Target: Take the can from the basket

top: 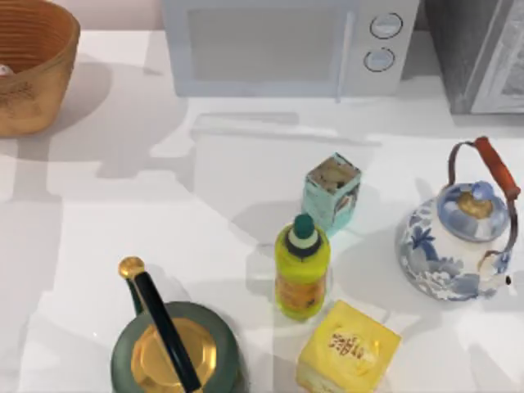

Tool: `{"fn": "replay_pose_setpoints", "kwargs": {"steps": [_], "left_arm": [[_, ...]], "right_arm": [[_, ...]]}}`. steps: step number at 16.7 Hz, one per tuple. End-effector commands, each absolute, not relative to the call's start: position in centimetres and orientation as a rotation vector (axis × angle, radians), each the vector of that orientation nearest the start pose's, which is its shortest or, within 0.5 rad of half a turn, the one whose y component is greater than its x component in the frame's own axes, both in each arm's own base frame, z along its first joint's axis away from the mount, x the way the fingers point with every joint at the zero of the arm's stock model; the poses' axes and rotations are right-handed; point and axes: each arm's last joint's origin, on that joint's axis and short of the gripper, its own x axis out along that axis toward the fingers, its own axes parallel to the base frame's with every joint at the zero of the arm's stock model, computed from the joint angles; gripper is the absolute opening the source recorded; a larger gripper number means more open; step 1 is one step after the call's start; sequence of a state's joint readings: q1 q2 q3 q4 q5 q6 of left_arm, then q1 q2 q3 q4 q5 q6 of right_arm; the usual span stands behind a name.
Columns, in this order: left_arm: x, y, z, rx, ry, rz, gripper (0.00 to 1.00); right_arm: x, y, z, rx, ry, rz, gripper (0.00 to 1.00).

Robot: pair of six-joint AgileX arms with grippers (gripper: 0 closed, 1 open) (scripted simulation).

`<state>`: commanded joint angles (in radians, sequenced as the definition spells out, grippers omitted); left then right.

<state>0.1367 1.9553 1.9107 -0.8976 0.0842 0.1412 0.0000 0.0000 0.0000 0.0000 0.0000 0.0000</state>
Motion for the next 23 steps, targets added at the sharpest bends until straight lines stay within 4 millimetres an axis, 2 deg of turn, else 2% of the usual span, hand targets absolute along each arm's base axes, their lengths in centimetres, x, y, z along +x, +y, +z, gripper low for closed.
{"fn": "replay_pose_setpoints", "kwargs": {"steps": [2,4,7,9,11,17,23], "left_arm": [[45.9,7.2,28.5,0.007,1.029,-0.014,1.0],[48.3,8.0,25.4,-0.004,1.11,-0.024,1.0],[50.6,8.9,21.3,-0.02,1.207,-0.039,1.0],[51.3,9.2,19.5,-0.027,1.248,-0.046,1.0],[51.6,9.3,18.6,-0.031,1.267,-0.049,1.0],[51.7,9.0,18.4,-0.027,1.267,-0.053,1.0],[53.3,9.0,13.4,-0.031,1.267,-0.049,1.0]], "right_arm": [[10.6,-0.1,16.0,0.0,0.0,0.0,1.0],[10.6,-0.1,16.0,0.0,0.0,0.0,1.0],[10.6,-0.1,16.0,0.0,0.0,0.0,1.0],[10.6,-0.1,16.0,0.0,0.0,0.0,1.0],[10.6,-0.1,16.0,0.0,0.0,0.0,1.0],[10.6,-0.1,16.0,0.0,0.0,0.0,1.0],[10.6,-0.1,16.0,0.0,0.0,0.0,1.0]]}}
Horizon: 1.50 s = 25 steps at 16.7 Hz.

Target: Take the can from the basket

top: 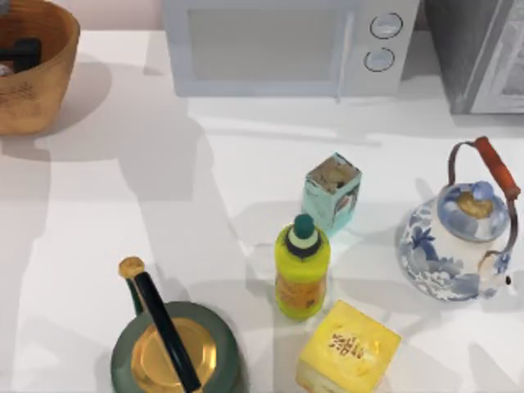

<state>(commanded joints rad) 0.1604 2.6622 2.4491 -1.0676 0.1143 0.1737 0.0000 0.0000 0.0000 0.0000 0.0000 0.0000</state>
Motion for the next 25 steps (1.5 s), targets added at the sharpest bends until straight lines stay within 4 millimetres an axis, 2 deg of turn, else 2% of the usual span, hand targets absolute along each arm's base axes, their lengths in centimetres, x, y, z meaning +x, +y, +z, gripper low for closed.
{"fn": "replay_pose_setpoints", "kwargs": {"steps": [4,17,25], "left_arm": [[53.42,9.02,12.91,-0.031,1.267,-0.049,1.0],[53.42,9.02,12.91,-0.031,1.267,-0.049,0.02],[53.42,9.02,12.91,-0.031,1.267,-0.049,0.0]], "right_arm": [[10.57,-0.12,16.0,0.0,0.0,0.0,1.0],[10.57,-0.12,16.0,0.0,0.0,0.0,1.0],[10.57,-0.12,16.0,0.0,0.0,0.0,1.0]]}}
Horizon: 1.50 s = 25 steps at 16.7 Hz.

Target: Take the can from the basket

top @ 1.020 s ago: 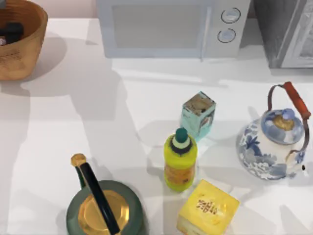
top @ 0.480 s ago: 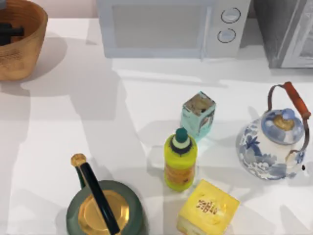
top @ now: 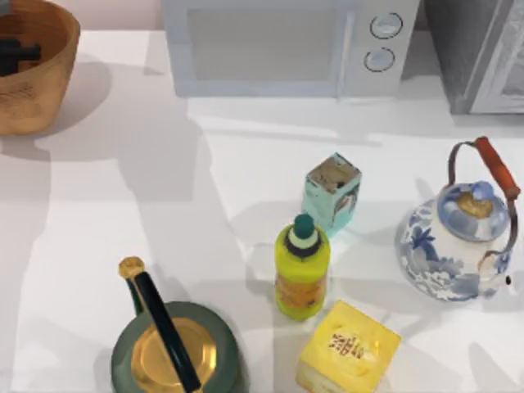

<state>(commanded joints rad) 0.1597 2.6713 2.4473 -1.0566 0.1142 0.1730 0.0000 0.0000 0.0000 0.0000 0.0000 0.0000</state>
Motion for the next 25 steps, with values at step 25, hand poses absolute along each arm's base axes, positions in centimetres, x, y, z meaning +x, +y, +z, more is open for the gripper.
{"fn": "replay_pose_setpoints", "kwargs": {"steps": [25], "left_arm": [[13.3,1.0,25.7,0.01,0.157,0.113,0.0]], "right_arm": [[10.6,-0.1,16.0,0.0,0.0,0.0,1.0]]}}
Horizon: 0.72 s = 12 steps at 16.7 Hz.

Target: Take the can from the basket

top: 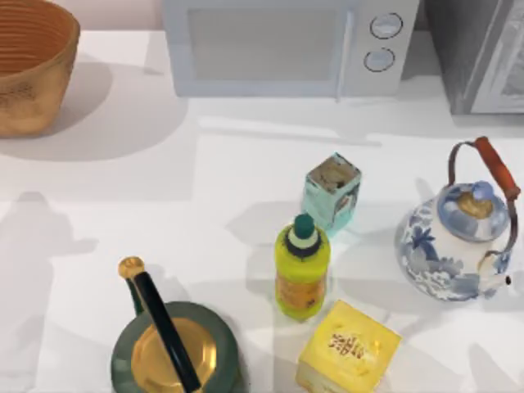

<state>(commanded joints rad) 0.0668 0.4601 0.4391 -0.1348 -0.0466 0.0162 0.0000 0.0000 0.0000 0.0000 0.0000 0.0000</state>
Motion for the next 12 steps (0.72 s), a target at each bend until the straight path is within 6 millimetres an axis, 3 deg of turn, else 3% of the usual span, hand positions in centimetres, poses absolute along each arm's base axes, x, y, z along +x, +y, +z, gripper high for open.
{"fn": "replay_pose_setpoints", "kwargs": {"steps": [3,6,8,12], "left_arm": [[11.2,0.4,20.7,0.005,0.066,0.07,0.0],[10.6,0.1,17.3,0.002,0.018,0.025,0.0],[10.6,-0.1,16.2,0.0,0.003,0.004,0.0],[10.6,-0.1,16.0,0.0,0.0,0.0,0.0]], "right_arm": [[10.6,-0.1,16.0,0.0,0.0,0.0,1.0],[10.6,-0.1,16.0,0.0,0.0,0.0,1.0],[10.6,-0.1,16.0,0.0,0.0,0.0,1.0],[10.6,-0.1,16.0,0.0,0.0,0.0,1.0]]}}
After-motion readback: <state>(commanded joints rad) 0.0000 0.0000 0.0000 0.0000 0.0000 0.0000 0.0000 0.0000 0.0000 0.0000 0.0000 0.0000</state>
